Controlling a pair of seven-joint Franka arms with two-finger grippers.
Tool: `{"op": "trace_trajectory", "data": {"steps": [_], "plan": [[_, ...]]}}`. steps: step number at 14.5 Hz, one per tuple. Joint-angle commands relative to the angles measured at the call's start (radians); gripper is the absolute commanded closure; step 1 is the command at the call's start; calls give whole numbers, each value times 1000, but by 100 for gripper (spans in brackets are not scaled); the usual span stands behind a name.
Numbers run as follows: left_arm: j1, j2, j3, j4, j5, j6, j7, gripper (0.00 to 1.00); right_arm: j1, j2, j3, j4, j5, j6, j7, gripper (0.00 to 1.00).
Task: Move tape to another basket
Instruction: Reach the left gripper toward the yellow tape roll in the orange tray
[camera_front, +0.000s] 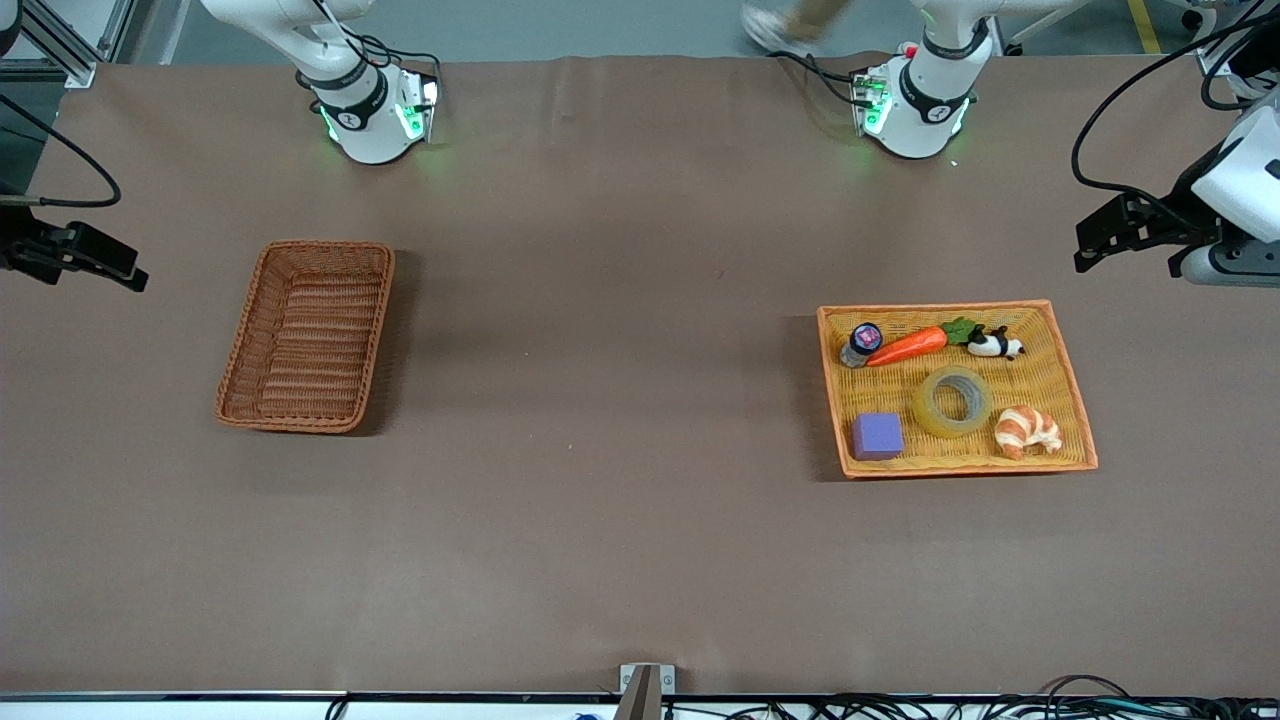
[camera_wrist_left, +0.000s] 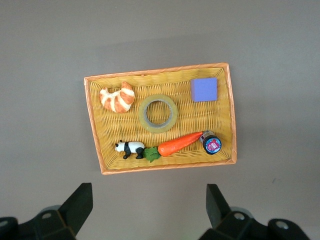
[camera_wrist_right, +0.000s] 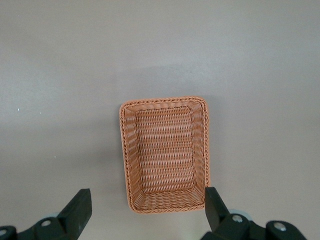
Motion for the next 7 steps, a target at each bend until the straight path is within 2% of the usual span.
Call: {"op": "trace_trajectory", "data": {"steps": [1, 7], "plan": [[-16, 1, 9, -4, 12, 18, 10, 0, 11, -13, -10, -13, 11, 10, -6, 0], [-18, 21, 14, 0, 15, 12, -10, 0, 11, -13, -10, 0, 13, 13, -3, 0]]}}
